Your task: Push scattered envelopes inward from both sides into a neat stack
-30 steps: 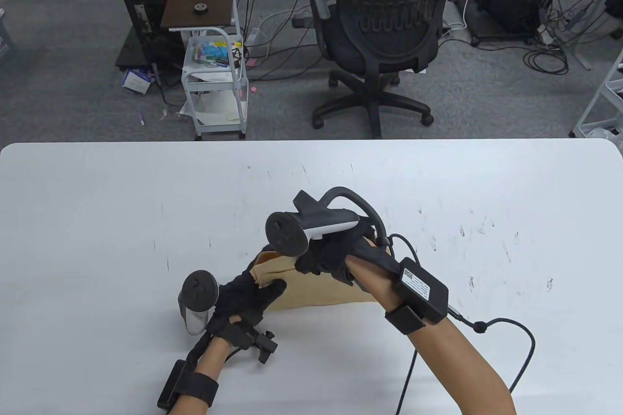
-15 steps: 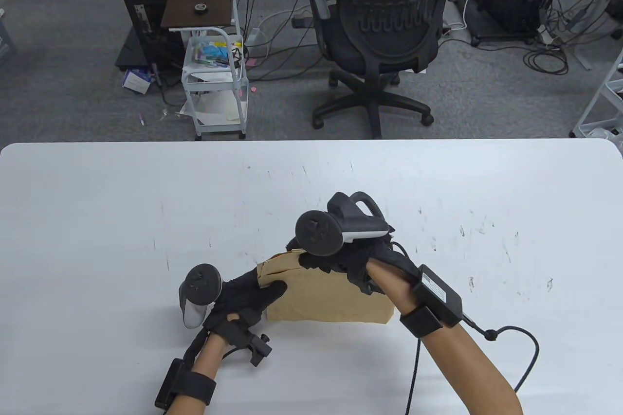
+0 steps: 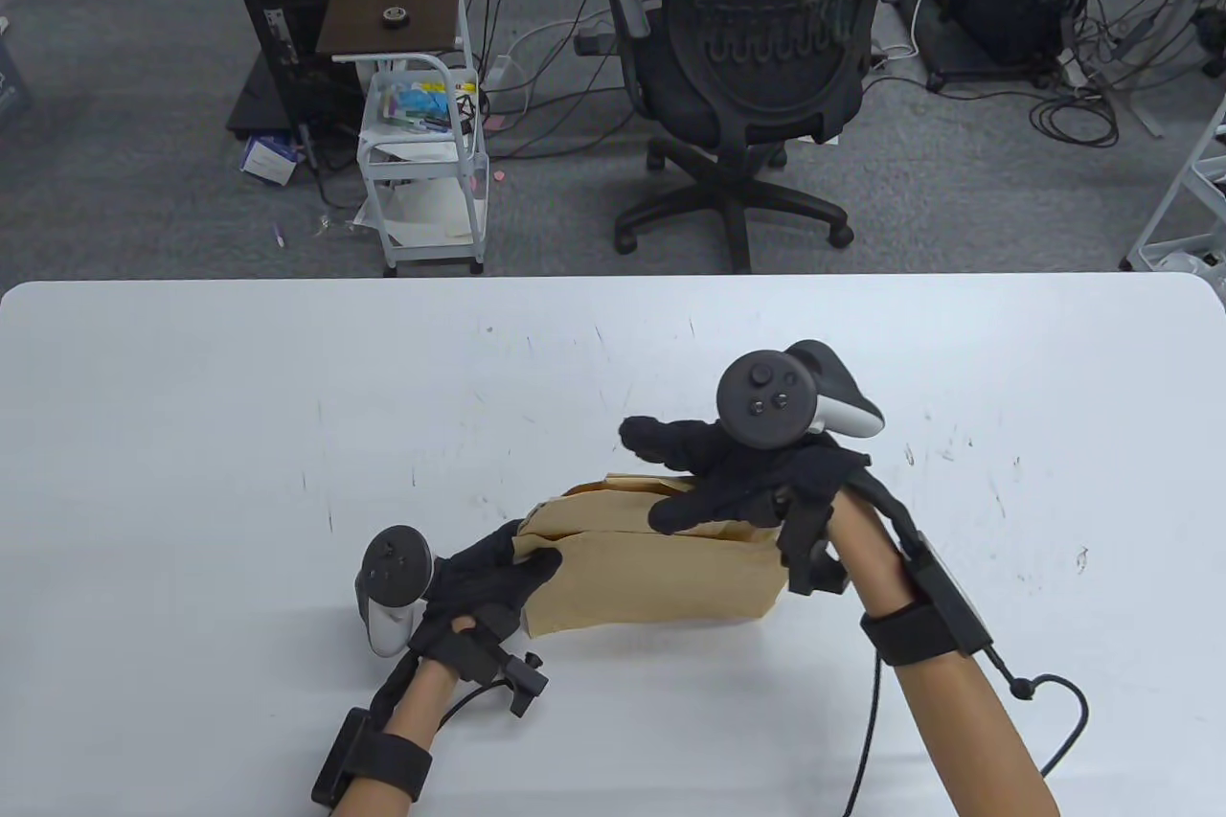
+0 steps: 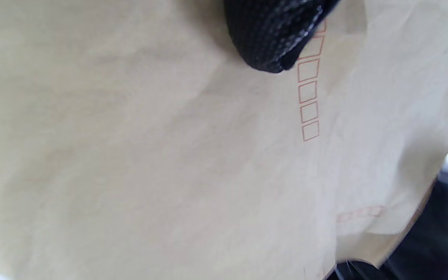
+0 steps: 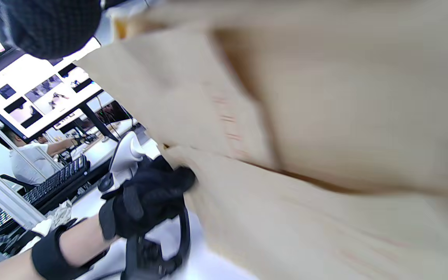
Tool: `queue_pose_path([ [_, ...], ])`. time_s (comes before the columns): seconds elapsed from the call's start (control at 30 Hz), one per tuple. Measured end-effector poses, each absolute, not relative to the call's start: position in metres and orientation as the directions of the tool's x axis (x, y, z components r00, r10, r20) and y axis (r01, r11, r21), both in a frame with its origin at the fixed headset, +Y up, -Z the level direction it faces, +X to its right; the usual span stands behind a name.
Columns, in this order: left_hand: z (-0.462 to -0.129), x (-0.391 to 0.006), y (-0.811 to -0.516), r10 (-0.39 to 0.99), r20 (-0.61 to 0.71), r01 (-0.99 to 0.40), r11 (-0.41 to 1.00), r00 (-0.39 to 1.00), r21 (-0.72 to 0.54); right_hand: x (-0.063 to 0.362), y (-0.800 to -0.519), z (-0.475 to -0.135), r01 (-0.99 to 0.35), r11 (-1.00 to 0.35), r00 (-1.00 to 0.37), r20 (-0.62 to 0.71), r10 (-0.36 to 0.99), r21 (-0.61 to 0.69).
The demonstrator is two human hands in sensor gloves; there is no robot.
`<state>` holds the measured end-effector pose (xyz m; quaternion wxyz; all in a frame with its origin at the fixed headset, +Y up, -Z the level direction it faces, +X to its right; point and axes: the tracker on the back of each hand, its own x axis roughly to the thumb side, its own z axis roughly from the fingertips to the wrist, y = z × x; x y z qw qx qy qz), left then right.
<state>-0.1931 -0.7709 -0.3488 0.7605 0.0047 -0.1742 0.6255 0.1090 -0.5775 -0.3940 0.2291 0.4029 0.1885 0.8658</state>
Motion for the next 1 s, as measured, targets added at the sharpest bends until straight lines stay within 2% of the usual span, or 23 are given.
queue_pose_path([
  [0.13,-0.352,-0.2,-0.772,0.955,0.253,-0.963,0.203,0.154,-0.179,0.165,-0.595,-0.397,-0.424,-0.792,-0.542,0.578,0.61,0.439],
  [0.23,-0.352,-0.201,-0.773,0.957,0.249,-0.965,0.197,0.15,-0.174,0.197,-0.642,-0.394,-0.471,-0.703,-0.511,0.484,0.71,0.533],
  [0.33,-0.351,-0.199,-0.772,0.959,0.242,-0.969,0.189,0.147,-0.161,0.201,-0.695,-0.381,-0.479,-0.56,-0.44,0.367,0.82,0.676],
  [0.37,-0.351,-0.199,-0.773,0.959,0.24,-0.968,0.19,0.149,-0.161,0.2,-0.706,-0.375,-0.492,-0.543,-0.43,0.352,0.831,0.68],
  [0.43,-0.351,-0.196,-0.774,0.964,0.231,-0.967,0.174,0.129,-0.184,0.192,-0.726,-0.369,-0.587,-0.572,-0.385,0.423,0.82,0.573],
  [0.63,-0.353,-0.189,-0.777,0.975,0.216,-0.927,0.128,0.053,-0.351,0.177,-0.739,-0.37,-0.745,-0.57,-0.426,0.41,0.807,0.348],
  [0.83,-0.357,-0.19,-0.777,0.972,0.228,-0.882,0.159,0.061,-0.443,0.171,-0.75,-0.369,-0.732,-0.479,-0.342,0.347,0.873,0.485],
  [0.9,-0.357,-0.191,-0.778,0.976,0.211,-0.878,0.14,0.046,-0.458,0.171,-0.749,-0.369,-0.756,-0.466,-0.32,0.36,0.876,0.459],
  [1.0,-0.355,-0.196,-0.778,0.979,0.201,-0.909,0.124,0.045,-0.398,0.171,-0.747,-0.366,-0.822,-0.366,-0.213,0.36,0.908,0.436],
])
